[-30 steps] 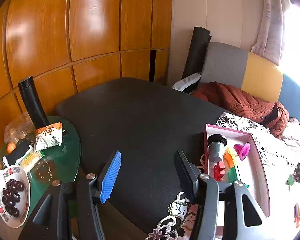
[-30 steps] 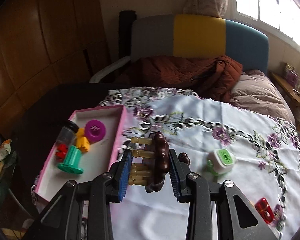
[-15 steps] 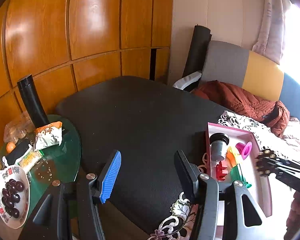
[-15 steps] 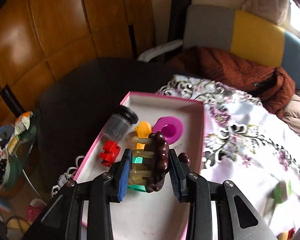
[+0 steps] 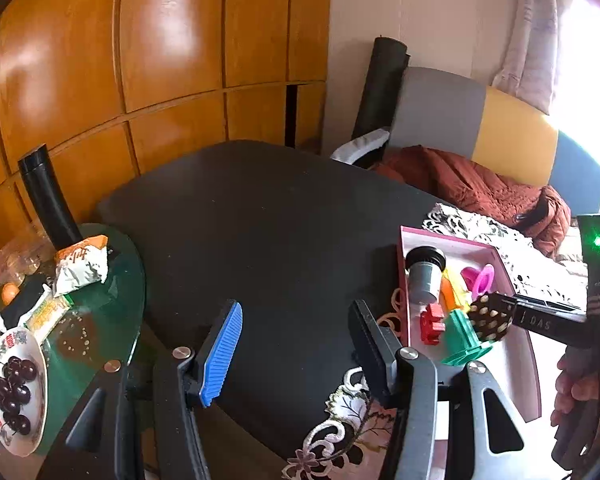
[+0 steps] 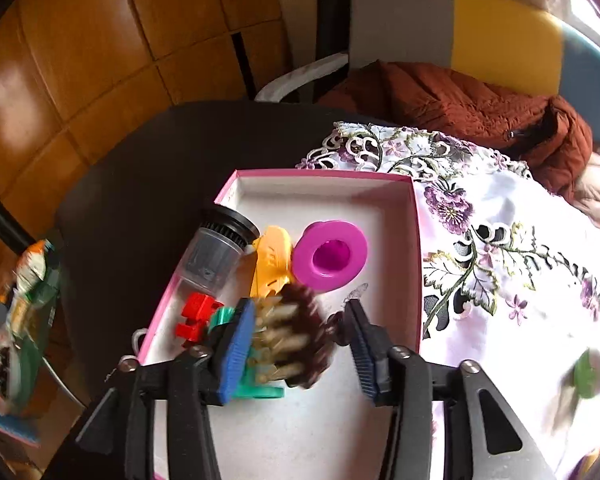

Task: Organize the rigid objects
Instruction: 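Lower the brown comb into the pink box and open the right tool, then move both tools toward the green-white plug device and red cylinder, then grasp the green-white plug device with the left tool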

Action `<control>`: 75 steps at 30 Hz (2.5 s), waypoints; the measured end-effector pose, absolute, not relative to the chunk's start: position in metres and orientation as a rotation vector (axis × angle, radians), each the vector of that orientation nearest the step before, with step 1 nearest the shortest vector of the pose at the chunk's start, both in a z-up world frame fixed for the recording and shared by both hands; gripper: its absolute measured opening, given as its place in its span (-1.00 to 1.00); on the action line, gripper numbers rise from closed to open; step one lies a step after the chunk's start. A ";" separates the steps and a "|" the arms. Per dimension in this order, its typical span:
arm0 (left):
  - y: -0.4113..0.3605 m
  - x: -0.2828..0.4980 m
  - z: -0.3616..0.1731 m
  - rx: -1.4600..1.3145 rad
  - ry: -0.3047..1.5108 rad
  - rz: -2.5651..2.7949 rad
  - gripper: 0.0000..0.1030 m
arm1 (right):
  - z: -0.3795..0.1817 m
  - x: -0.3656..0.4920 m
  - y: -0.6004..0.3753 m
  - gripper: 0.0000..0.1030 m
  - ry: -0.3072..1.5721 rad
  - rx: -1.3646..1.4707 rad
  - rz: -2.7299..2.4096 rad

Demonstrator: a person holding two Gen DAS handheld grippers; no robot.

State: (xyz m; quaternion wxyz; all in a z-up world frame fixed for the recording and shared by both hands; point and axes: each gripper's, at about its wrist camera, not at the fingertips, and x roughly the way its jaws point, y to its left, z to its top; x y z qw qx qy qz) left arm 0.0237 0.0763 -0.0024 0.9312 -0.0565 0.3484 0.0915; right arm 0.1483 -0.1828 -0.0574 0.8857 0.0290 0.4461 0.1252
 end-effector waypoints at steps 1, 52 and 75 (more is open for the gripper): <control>0.075 0.024 -0.003 -0.115 0.716 0.182 0.08 | -0.055 0.146 -0.186 0.04 0.917 0.067 0.256; -0.156 0.005 -0.024 0.203 0.823 -0.462 0.09 | -0.046 -0.040 -0.546 0.56 0.737 0.539 -0.604; -0.336 0.070 -0.038 0.433 0.885 -0.812 0.43 | -0.050 -0.054 -0.564 0.68 0.720 0.726 -0.617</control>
